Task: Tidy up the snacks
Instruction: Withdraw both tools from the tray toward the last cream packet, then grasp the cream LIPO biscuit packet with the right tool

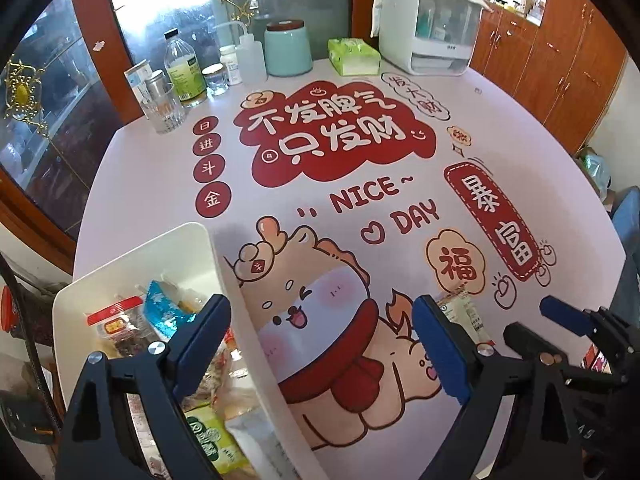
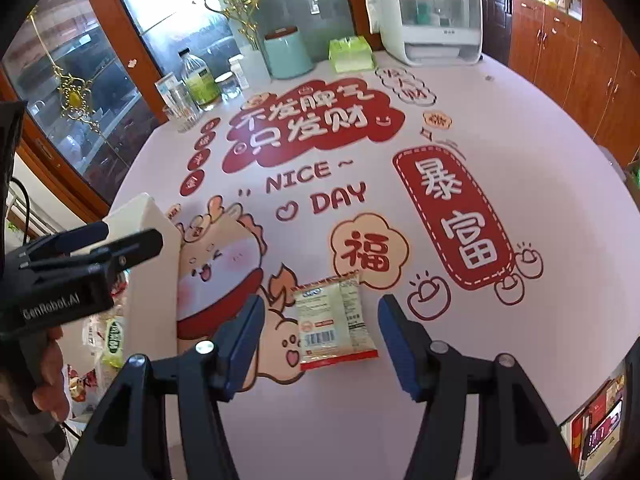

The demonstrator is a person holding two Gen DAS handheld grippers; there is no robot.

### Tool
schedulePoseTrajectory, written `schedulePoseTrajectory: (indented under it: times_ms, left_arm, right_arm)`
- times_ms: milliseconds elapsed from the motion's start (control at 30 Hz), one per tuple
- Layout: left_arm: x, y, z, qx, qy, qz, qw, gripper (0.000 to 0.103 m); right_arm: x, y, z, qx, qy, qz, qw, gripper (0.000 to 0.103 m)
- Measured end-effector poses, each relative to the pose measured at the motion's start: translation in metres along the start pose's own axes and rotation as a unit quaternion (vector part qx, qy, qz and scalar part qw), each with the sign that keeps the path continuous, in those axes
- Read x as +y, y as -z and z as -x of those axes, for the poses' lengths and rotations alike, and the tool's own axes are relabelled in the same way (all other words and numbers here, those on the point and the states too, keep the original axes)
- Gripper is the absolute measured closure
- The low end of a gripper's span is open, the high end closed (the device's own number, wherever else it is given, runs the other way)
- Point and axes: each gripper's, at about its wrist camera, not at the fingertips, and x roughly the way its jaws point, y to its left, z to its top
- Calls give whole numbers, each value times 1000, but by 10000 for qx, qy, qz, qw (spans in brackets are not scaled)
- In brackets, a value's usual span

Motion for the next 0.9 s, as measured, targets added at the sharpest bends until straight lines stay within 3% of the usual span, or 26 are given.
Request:
schedulePoseTrajectory:
  times_ms: [233, 500, 733, 900]
  left_arm:
    - [-4, 0, -21, 168, -26, 28, 9999, 12]
    - [-4, 3, -36, 307, -17, 46, 9995, 12]
    - [-10, 2, -50, 344, -71, -205, 9992, 12]
    - [-18, 2, -60, 445, -153, -413, 9980, 12]
  right_arm:
    - [1, 7, -43, 345, -20, 253, 9991, 42]
    - [10, 12, -92, 690, 374, 612, 9950, 42]
    - [15, 17, -104, 749, 728, 879, 9906, 42]
    - [14, 21, -101, 651, 743, 874, 9913, 46]
